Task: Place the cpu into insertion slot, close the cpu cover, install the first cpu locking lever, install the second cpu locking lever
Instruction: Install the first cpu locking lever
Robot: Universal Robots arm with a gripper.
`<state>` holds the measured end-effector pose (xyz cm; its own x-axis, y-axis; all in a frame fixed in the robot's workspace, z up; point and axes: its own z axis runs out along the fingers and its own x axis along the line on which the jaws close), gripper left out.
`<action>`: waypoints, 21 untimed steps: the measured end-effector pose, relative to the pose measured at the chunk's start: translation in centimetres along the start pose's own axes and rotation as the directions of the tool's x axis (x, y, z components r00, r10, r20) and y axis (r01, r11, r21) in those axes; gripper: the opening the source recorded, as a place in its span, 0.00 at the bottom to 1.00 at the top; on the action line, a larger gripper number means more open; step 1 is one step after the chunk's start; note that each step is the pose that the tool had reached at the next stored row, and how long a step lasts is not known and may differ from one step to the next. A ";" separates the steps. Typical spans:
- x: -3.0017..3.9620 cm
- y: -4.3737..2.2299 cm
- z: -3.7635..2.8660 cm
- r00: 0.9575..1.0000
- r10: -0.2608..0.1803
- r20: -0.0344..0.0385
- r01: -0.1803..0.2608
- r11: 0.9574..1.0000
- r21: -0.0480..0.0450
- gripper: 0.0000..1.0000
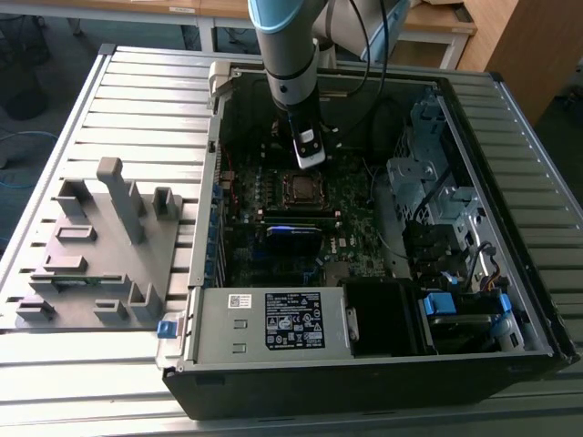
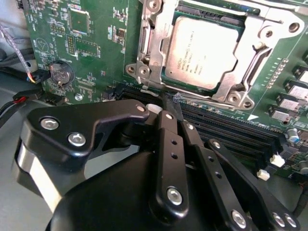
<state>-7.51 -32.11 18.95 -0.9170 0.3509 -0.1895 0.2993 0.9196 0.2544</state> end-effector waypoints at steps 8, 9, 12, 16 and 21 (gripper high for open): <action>-0.12 0.24 -0.71 1.000 0.000 0.002 0.000 1.000 -0.001 0.10; -0.13 0.26 -0.73 1.000 -0.001 0.004 0.001 1.000 -0.001 0.10; -0.10 0.26 -0.77 1.000 -0.002 0.013 0.003 1.000 -0.005 0.10; 0.28 0.15 -0.86 1.000 -0.005 0.030 0.006 1.000 -0.013 0.10; 0.51 0.25 -0.85 1.000 -0.005 0.031 0.006 1.000 -0.013 0.10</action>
<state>-8.13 -31.86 19.72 -0.9101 0.3512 -0.2200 0.2906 0.9193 0.2655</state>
